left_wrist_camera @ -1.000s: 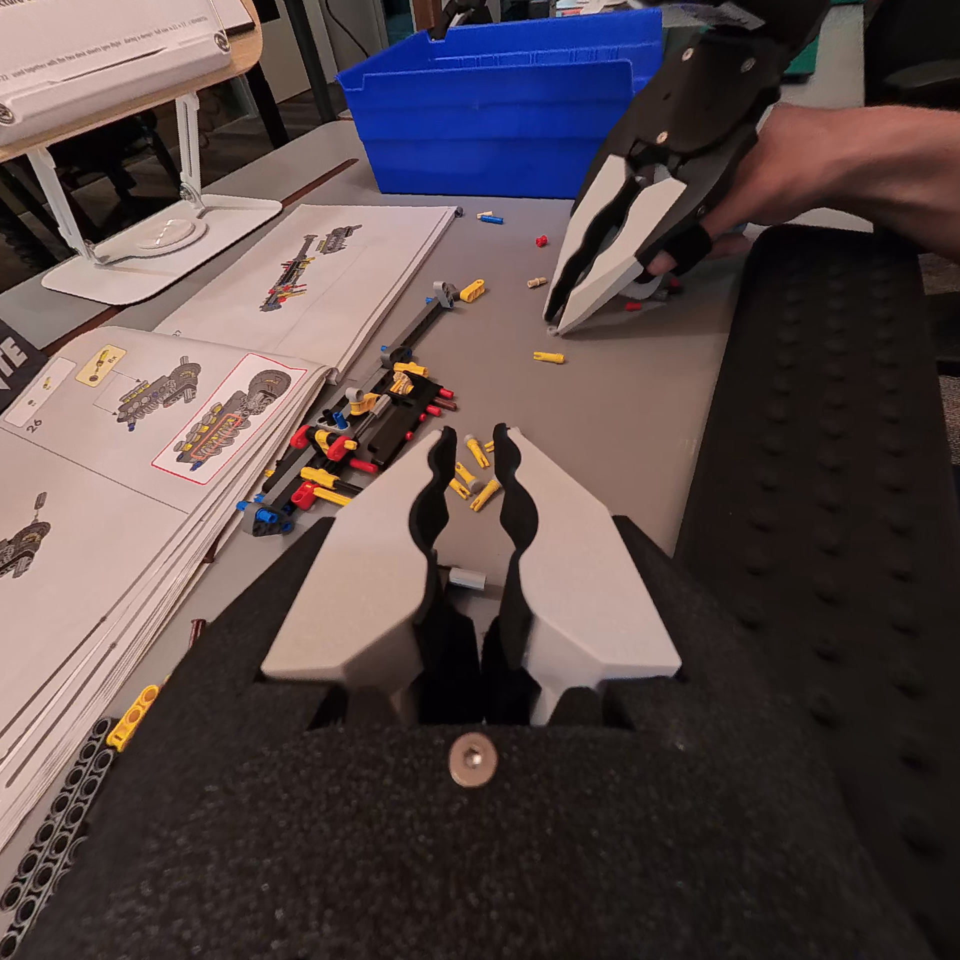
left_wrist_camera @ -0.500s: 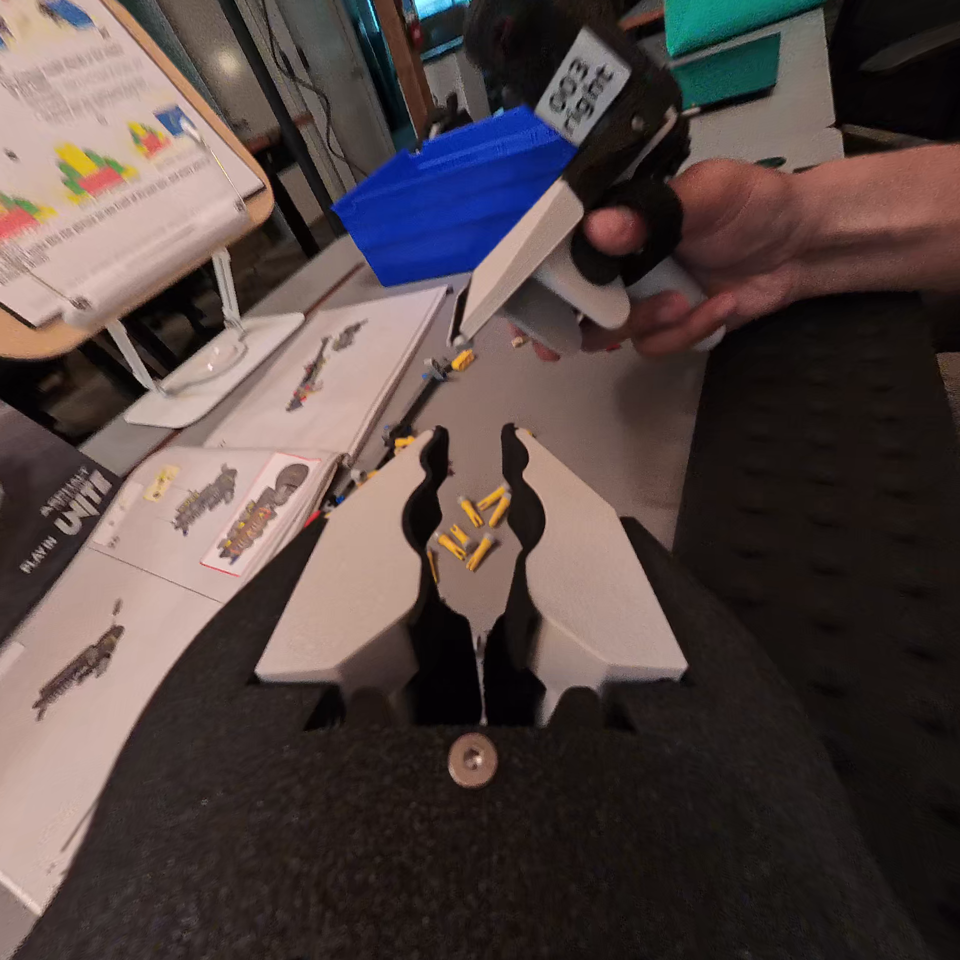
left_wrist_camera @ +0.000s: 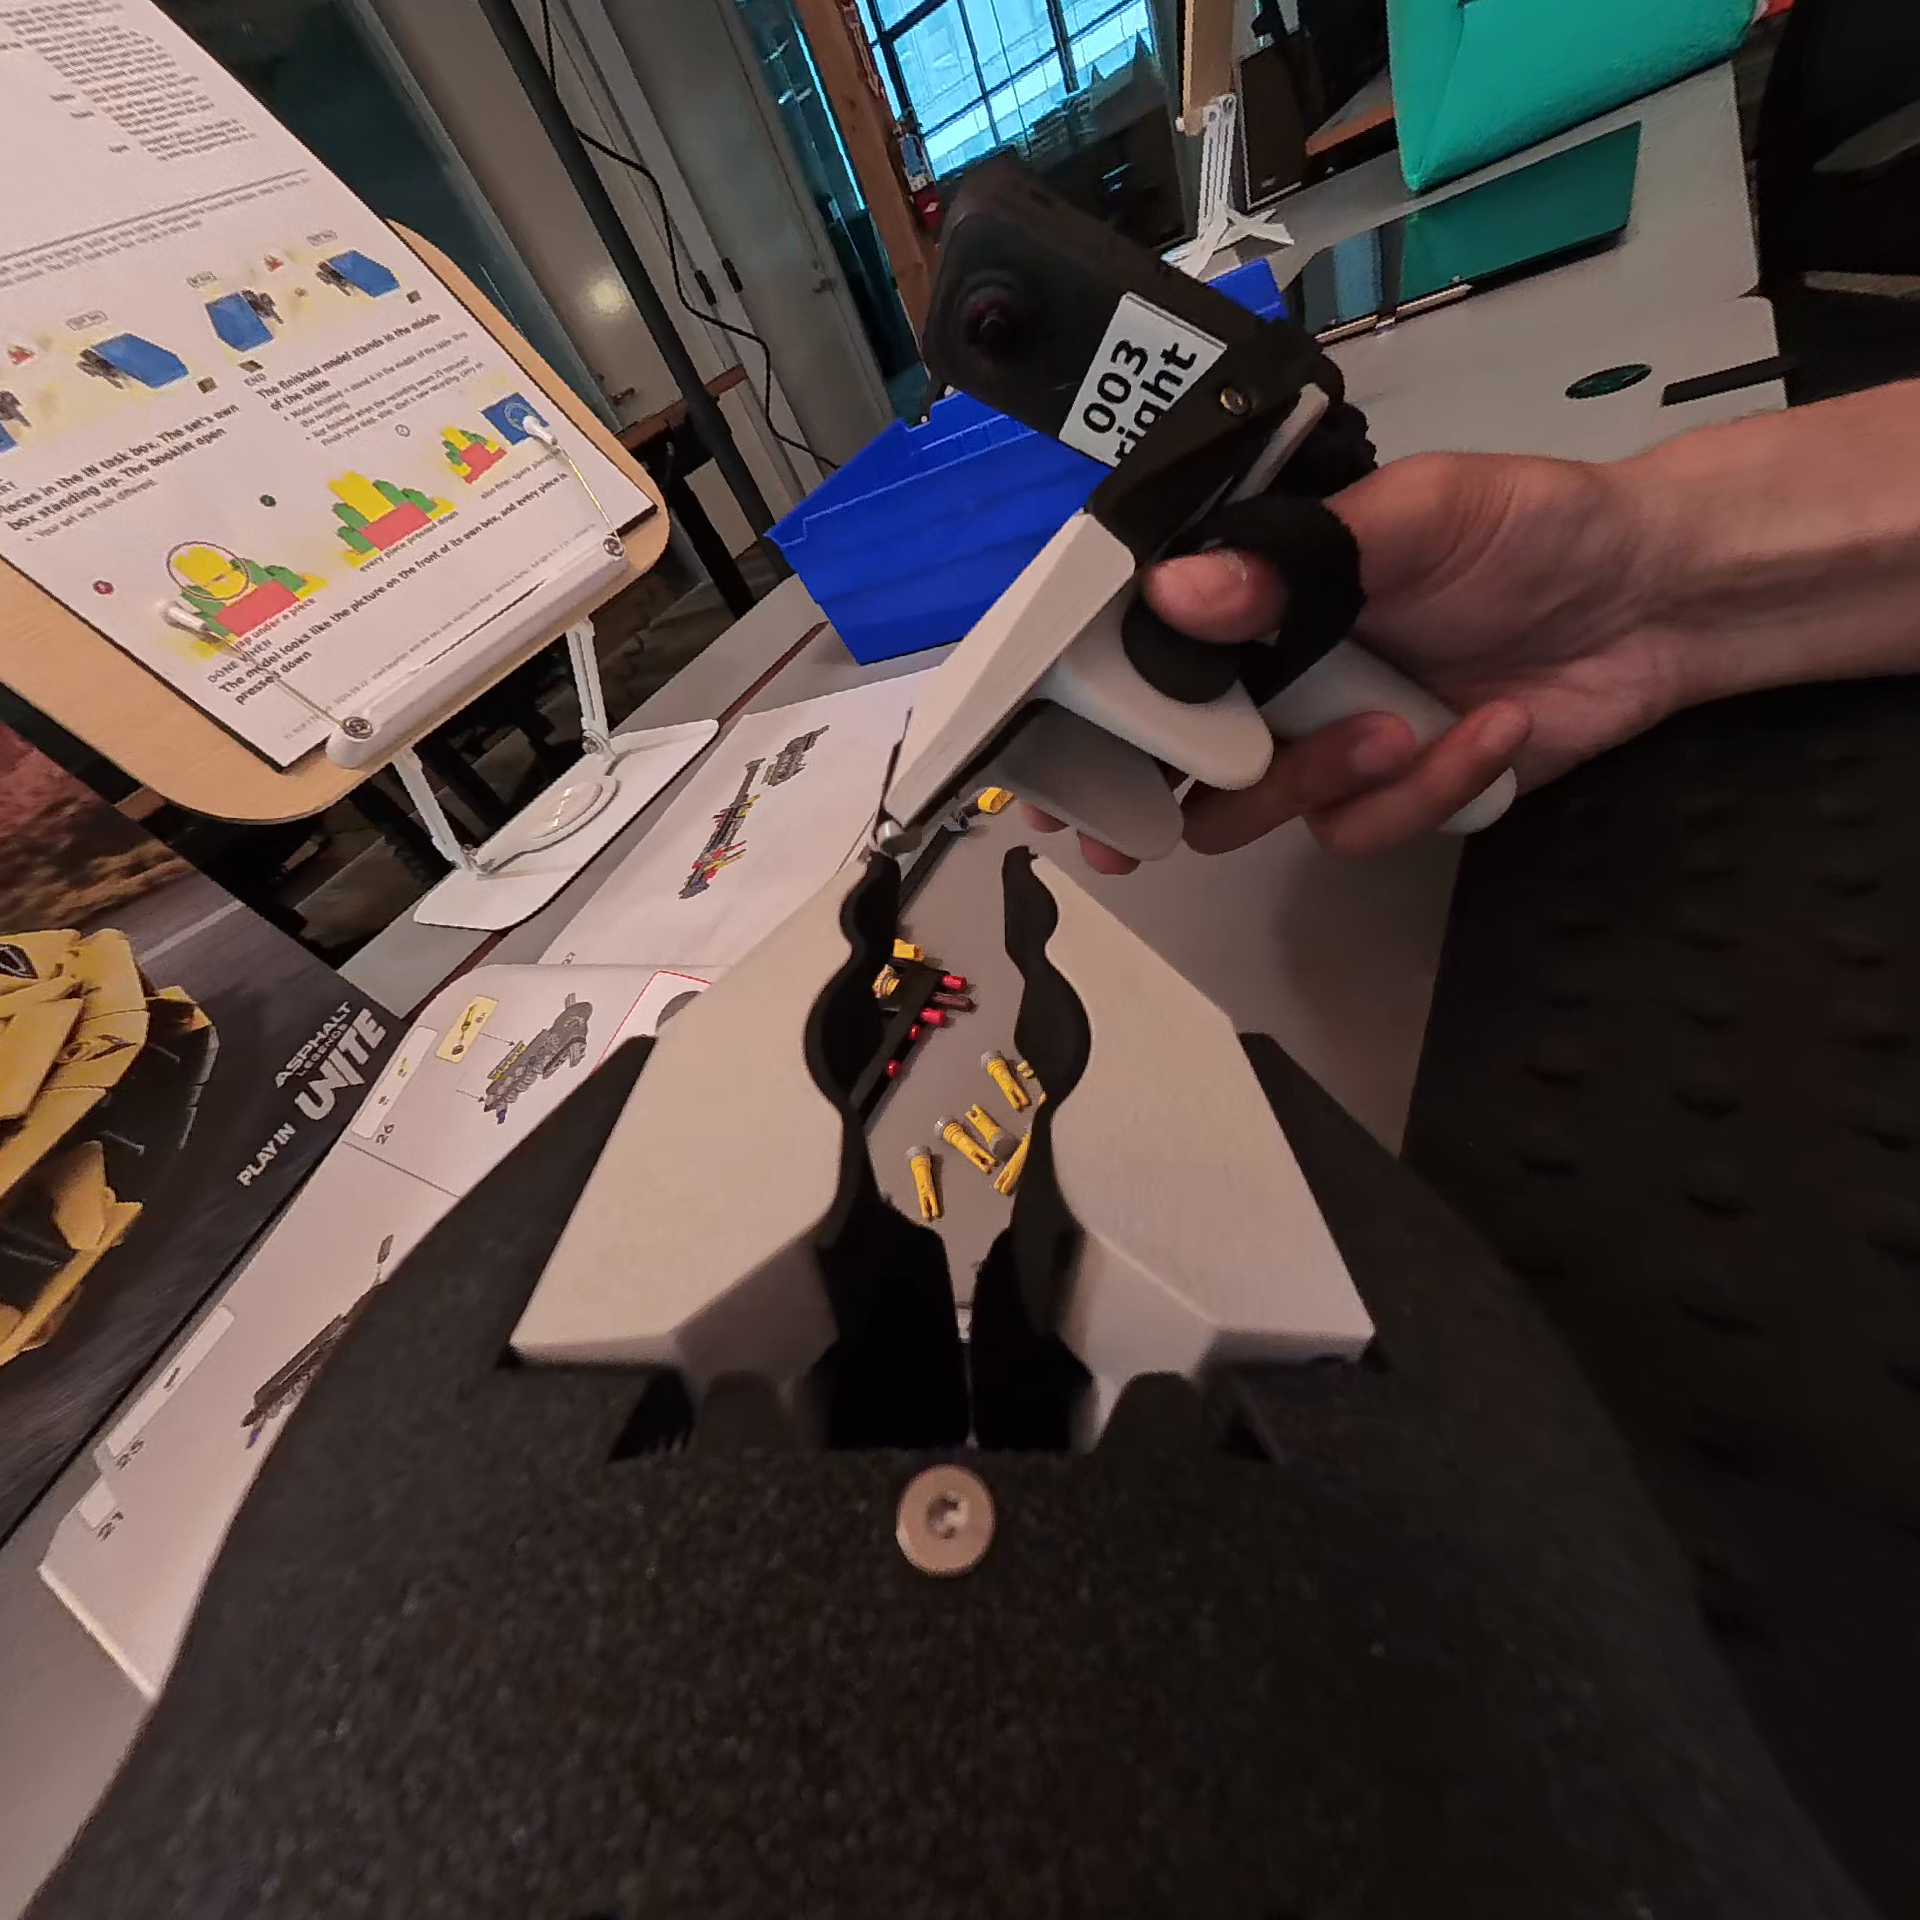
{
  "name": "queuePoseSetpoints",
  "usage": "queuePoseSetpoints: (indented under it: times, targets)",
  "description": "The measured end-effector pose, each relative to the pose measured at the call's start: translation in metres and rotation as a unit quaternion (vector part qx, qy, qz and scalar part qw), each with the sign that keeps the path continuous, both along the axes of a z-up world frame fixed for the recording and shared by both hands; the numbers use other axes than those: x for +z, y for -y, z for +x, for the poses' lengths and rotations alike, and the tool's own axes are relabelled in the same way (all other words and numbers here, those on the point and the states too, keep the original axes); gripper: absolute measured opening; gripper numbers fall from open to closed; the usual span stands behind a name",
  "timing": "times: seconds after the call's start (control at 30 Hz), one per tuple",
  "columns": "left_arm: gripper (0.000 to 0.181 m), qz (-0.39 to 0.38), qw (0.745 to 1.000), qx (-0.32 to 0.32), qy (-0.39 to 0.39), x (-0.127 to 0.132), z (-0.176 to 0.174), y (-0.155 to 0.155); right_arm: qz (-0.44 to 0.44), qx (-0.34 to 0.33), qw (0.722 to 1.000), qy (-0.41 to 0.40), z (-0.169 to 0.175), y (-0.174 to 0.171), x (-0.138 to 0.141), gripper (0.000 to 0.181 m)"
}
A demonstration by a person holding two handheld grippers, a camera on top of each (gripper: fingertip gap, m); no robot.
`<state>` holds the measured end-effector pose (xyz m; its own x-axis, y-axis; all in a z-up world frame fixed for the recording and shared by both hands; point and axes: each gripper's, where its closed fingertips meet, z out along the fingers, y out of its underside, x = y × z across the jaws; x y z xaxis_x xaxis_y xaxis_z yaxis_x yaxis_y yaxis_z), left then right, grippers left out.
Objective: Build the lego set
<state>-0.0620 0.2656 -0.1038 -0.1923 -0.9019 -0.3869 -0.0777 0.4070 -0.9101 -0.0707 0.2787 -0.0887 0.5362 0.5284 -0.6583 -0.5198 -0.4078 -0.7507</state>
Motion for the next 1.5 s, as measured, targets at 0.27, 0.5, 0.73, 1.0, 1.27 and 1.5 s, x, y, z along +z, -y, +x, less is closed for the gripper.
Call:
queuePoseSetpoints:
  times: [0.27,0.5,0.73,1.0,1.27,1.5]
  targets:
    - [0.014,0.016,1.0,0.018,0.001,-0.001,0.001,-0.005,-0.008,-0.02,0.999,0.027,0.004,-0.002,-0.007,0.007]
    - [0.012,-0.009,1.0,0.003,0.0,0.002,0.0,-0.003,-0.005,-0.017,0.999,0.029,0.002,-0.001,-0.007,0.007]
    - [0.01,-0.007,1.0,0.005,0.006,0.004,0.0,-0.002,-0.012,0.0,1.0,0.008,-0.002,0.0,-0.007,0.007]
    - [0.003,0.078,0.997,-0.015,0.004,-0.007,-0.003,0.008,-0.05,0.064,0.997,0.016,-0.006,0.013,-0.019,0.007]
    - [0.002,0.238,0.968,-0.083,-0.013,-0.044,-0.01,0.038,-0.109,0.161,0.969,0.153,-0.013,0.046,-0.058,0.007]
    - [0.019,0.167,0.984,-0.001,-0.068,-0.047,0.0,0.004,-0.174,-0.005,0.887,0.428,0.086,0.036,-0.108,0.007]
